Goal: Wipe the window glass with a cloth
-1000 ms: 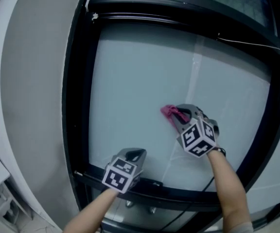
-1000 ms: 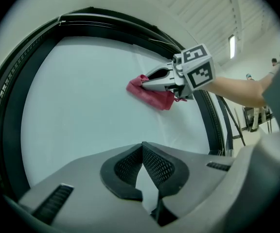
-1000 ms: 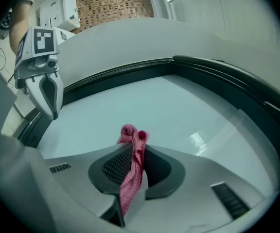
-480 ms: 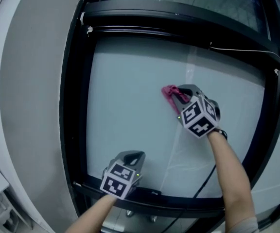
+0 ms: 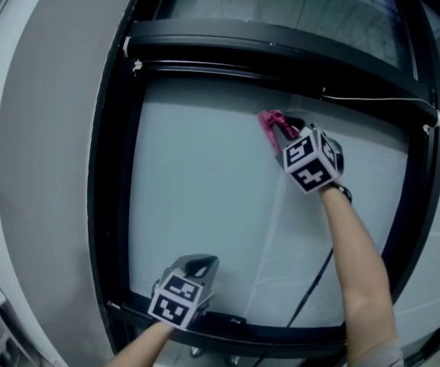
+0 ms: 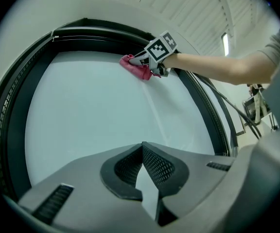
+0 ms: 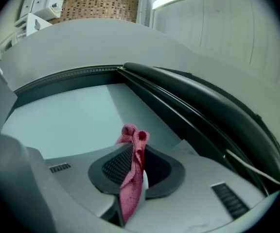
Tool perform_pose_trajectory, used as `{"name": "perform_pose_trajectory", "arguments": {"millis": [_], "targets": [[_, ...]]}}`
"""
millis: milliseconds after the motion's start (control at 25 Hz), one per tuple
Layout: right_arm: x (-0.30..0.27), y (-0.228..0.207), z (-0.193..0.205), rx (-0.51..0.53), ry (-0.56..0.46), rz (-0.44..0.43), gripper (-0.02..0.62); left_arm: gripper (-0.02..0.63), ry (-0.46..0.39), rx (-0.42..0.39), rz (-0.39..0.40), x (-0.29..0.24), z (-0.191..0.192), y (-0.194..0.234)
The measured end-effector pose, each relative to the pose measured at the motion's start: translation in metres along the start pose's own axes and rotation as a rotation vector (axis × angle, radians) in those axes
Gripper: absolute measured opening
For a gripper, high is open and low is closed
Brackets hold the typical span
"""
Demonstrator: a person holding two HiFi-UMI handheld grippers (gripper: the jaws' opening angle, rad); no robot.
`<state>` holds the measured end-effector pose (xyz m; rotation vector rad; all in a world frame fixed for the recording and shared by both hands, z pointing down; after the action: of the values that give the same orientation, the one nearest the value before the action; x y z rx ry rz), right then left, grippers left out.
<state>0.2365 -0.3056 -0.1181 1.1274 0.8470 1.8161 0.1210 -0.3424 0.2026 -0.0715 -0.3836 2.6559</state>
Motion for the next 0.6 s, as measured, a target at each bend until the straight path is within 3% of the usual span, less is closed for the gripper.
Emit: {"name": "perform_pose_trajectory", "arguments": {"millis": [600], "targets": [[0.011,-0.037,0.004,-0.088,-0.056,0.184,0.054,0.006,0.002,-0.013,-0.011,-0.001,0.000,0.002]]}}
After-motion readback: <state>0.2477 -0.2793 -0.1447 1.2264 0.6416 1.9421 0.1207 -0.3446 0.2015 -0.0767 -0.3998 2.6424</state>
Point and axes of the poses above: the fingertips, and each gripper's own axes: x backward along the fingers, y to its left, z out of its underside, the point moved 5 cm from there along x, backward along the fingers, and after that the axes turned 8 degrees about y, right-handed, at the moved point
